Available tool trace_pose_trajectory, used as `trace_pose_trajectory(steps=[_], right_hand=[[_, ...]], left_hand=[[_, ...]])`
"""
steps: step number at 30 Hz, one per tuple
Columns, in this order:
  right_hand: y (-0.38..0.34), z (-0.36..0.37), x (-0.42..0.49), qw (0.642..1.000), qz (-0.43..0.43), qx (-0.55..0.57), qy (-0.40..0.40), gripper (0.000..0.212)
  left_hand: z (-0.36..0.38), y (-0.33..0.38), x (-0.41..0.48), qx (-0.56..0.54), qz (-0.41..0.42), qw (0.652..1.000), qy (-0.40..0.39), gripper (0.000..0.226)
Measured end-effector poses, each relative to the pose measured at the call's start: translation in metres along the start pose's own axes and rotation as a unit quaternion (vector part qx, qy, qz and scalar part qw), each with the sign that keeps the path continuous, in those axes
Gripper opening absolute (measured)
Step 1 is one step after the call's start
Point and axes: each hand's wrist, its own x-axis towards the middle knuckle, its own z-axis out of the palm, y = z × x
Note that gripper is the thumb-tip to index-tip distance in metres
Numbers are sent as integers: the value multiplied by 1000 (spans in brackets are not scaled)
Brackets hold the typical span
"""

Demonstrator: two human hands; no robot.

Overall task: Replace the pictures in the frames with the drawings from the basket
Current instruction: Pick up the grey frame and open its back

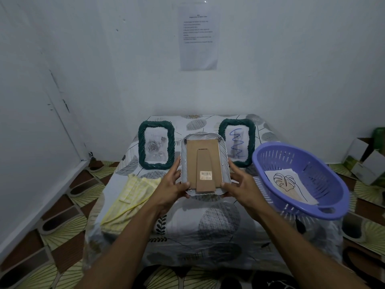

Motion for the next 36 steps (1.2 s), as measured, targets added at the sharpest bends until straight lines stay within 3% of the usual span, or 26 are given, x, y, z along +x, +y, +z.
trace_pose_trajectory(steps=[13,20,24,27,32,35,36], right_hand=[[6,1,-10,1000,16,-2,24,75],[12,-8,-4,995,77,48,38,51],[18,-14,-7,992,48,-82,79,46],[22,-18,-7,973,57,-192,116,45],[25,-24,-6,938,76,-318,112,38],[26,-28,-4,921,102,-361,108,14],[27,-28,-3,914,115,-375,102,15]], left_hand=[[8,-13,3,3,-20,1000,-6,86],[12,-14,9,-4,-25,999,37,58],[16,-16,7,176,21,981,78,45],[21,-25,8,279,57,956,67,42],[32,-42,19,455,37,888,56,6],[39,-48,23,522,18,850,73,7],[41,-49,23,544,10,836,76,7]])
